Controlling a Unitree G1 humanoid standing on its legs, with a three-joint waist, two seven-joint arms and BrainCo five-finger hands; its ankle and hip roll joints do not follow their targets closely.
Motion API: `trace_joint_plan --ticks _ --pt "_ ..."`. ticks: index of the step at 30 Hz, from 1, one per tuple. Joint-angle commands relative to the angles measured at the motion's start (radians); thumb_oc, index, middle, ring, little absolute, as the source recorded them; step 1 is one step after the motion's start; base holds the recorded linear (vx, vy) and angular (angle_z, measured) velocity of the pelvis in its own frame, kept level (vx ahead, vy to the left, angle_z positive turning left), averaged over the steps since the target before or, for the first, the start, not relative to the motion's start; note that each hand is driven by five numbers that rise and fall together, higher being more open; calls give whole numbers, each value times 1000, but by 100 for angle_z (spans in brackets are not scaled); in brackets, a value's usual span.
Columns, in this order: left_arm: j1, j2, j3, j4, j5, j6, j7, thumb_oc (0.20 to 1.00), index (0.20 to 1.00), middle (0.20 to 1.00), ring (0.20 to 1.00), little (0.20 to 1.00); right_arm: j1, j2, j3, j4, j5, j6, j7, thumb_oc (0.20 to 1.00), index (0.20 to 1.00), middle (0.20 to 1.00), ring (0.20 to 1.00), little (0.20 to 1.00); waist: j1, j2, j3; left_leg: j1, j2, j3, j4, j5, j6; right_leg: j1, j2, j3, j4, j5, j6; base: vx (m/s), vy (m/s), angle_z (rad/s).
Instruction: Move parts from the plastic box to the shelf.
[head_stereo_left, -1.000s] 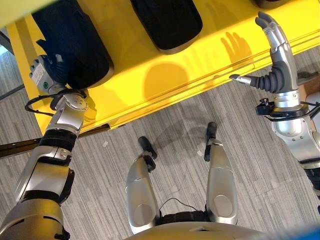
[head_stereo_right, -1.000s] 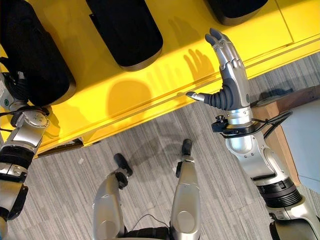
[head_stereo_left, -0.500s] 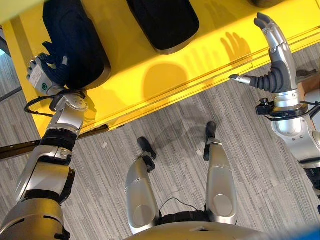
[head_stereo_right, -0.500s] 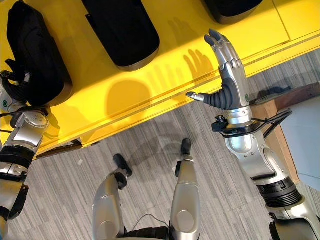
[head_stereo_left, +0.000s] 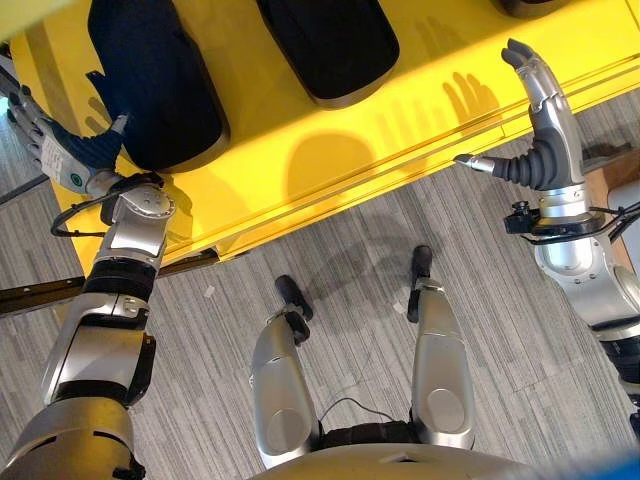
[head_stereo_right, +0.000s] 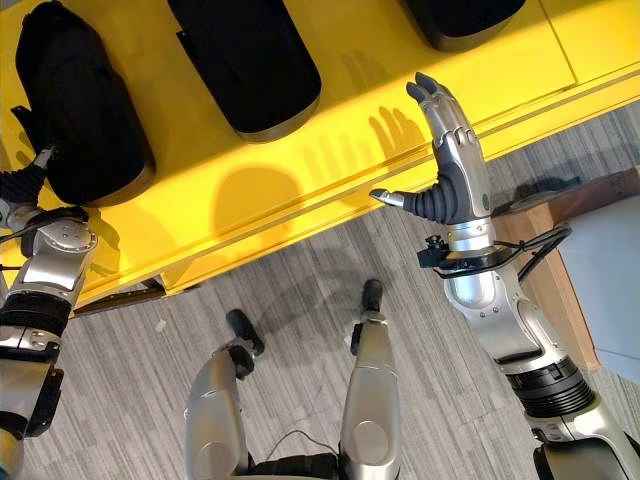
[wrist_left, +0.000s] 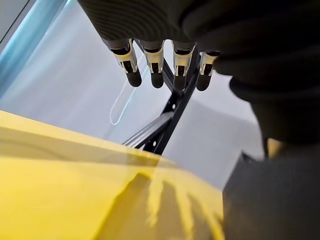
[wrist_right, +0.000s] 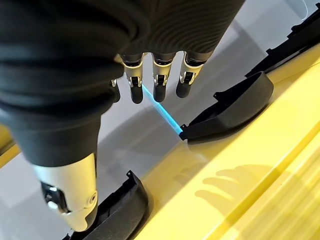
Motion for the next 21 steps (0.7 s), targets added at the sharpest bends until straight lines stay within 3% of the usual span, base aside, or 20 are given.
trace_joint_plan --ticks 1,5,9,11,14,16,20,21 --pt "-3 72 59 -66 87 -116 125 1000 1000 1000 1000 1000 14 35 -43 -64 13 -23 -35 1000 1000 1000 1000 1000 21 -22 -30 40 -81 -10 -67 -2 19 11 117 -8 135 -156 -10 22 -40 1" --pt "-1 91 61 -99 163 -132 98 1000 1000 1000 1000 1000 16 33 -44 -63 14 -30 -36 1000 1000 1000 1000 1000 21 -21 -35 60 -84 -13 -80 0 18 31 121 -5 121 -155 -8 17 -26 0" --pt "82 108 65 -239 229 -152 23 1000 1000 1000 1000 1000 77 46 -76 -74 13 -54 -43 1000 1000 1000 1000 1000 32 -20 -59 89 -88 -19 -95 -2 20 60 115 -14 105 -158 -8 55 -67 -1" --pt "228 66 98 -390 251 -215 -17 1000 1000 1000 1000 1000 147 73 -96 -79 -14 -78 -55 1000 1000 1000 1000 1000 49 -14 -81 120 -97 -34 -111 -3 23 98 107 -21 92 -165 -6 101 -87 -3" --pt "319 33 117 -478 257 -252 -62 1000 1000 1000 1000 1000 192 89 -102 -78 -28 -98 -67 1000 1000 1000 1000 1000 59 -14 -97 139 -100 -43 -122 -1 24 124 100 -28 80 -167 -3 79 -79 -5" --pt "396 -5 122 -555 250 -303 -168 1000 1000 1000 1000 1000 223 104 -107 -76 -35 -118 -71 1000 1000 1000 1000 1000 71 -13 -114 158 -99 -49 -140 11 24 150 95 -37 60 -159 -1 82 -96 7" --pt "515 -51 127 -662 256 -333 -239 1000 1000 1000 1000 1000 269 130 -116 -90 -60 -132 -70 1000 1000 1000 1000 1000 87 -9 -136 195 -101 -56 -166 18 21 197 89 -52 27 -155 5 72 -81 11" --pt "604 -69 149 -711 235 -368 -293 1000 1000 1000 1000 1000 302 140 -123 -94 -67 -136 -79 1000 1000 1000 1000 1000 101 -6 -152 220 -99 -62 -180 21 17 230 84 -64 2 -152 8 109 -122 10"
